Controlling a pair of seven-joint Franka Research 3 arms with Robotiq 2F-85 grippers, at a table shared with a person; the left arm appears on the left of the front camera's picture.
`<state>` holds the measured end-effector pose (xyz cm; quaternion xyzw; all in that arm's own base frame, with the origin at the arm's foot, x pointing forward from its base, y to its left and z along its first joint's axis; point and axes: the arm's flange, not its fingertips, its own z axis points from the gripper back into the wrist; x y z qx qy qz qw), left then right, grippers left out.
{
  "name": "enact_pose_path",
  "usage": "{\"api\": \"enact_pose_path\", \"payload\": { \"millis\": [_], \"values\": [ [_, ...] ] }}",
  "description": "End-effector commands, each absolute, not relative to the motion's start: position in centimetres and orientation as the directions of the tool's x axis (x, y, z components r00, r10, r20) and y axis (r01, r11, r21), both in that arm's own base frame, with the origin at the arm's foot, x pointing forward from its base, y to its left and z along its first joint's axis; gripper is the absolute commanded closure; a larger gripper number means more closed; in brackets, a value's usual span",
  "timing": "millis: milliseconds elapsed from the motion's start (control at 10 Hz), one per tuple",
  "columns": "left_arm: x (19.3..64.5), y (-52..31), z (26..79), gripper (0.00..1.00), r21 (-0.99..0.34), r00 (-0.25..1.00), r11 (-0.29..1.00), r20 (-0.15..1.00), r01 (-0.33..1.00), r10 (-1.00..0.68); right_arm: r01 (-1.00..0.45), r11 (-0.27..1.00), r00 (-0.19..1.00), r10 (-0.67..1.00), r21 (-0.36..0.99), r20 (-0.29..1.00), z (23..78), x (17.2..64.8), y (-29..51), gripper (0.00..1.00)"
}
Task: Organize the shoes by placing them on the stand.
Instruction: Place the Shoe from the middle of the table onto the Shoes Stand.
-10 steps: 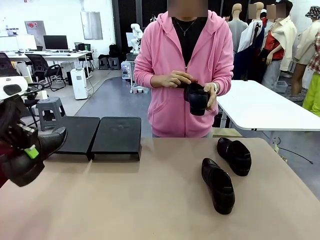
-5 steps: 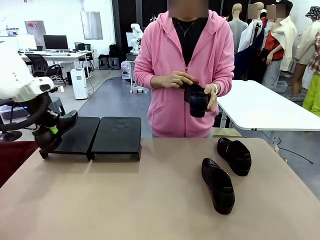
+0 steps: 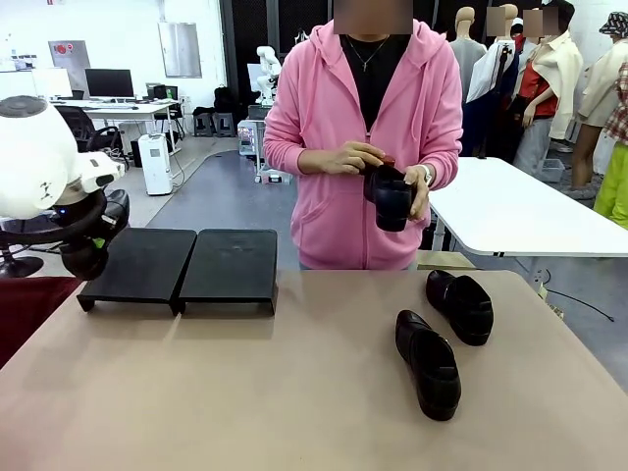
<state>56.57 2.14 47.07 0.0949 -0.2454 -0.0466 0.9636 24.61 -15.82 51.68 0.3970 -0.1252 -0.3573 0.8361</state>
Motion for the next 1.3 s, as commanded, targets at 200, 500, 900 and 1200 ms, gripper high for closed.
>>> {"api": "enact_pose_path", "payload": {
  "millis": [200, 500, 900, 1200],
  "values": [
    [56.5, 0.5, 46.0, 1.0, 0.214, 0.869, 0.976, 0.472, 0.05, -0.148, 0.501, 0.408, 0.706, -0.703, 0.763, -0.088, 52.1, 24.6, -15.7, 0.0],
    [57.1, -0.3, 44.8, 1.0, 0.228, 0.857, 0.971, 0.484, 0.074, -0.179, 0.501, 0.408, 0.706, -0.703, 0.763, -0.088, 52.1, 24.6, -15.7, 0.0],
    [57.4, -1.0, 43.8, 0.0, 0.216, 0.828, 0.972, 0.526, 0.092, -0.195, 0.501, 0.408, 0.706, -0.703, 0.763, -0.088, 52.1, 24.6, -15.7, 0.0],
    [56.6, -1.2, 43.9, 0.0, 0.2, 0.829, 0.975, 0.525, 0.099, -0.192, 0.501, 0.408, 0.706, -0.703, 0.763, -0.088, 52.1, 24.6, -15.7, 0.0]
  ]
}}
